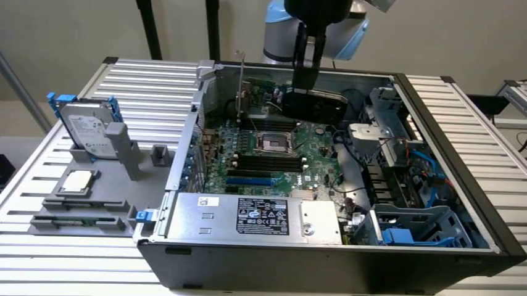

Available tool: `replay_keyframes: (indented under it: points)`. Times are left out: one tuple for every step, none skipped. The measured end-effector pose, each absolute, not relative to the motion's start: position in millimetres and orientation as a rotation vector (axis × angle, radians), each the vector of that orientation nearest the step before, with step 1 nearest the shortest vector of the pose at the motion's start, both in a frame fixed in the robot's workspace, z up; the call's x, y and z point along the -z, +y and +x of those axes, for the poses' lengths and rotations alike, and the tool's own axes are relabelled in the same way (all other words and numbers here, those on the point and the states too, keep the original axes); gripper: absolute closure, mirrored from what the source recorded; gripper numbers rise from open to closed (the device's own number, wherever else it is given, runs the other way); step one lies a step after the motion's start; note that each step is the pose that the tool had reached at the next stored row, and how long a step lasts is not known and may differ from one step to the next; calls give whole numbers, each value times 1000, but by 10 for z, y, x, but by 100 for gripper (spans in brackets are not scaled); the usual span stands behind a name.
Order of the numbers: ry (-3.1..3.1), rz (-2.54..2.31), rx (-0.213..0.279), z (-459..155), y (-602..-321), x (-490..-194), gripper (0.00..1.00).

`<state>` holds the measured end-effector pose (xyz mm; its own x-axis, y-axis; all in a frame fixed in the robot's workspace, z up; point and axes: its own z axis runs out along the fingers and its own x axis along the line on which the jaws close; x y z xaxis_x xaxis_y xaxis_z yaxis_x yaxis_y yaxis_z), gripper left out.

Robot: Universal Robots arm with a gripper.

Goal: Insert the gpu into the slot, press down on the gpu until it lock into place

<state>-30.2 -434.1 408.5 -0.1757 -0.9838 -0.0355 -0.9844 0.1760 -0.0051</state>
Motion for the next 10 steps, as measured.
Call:
replay_keyframes:
  points:
    - [2367, -2018, -30, -301, -4341, -4078, 74]
    - [2349, -2040, -30, -302, -4341, -4071, 74]
    - [2331, -2061, -31, -302, -4341, -4066, 74]
    - [2313, -2081, -31, -302, -4341, -4060, 74]
    - [2299, -2097, -32, -307, -4341, -4055, 74]
    - [2295, -2101, -32, -325, -4341, -4054, 74]
    - [2294, -2101, -31, -346, -4341, -4052, 74]
    - [2293, -2099, -28, -359, -4341, -4051, 74]
    - [2292, -2099, -27, -364, -4340, -4047, 74]
    - [2291, -2097, -25, -376, -4341, -4039, 74]
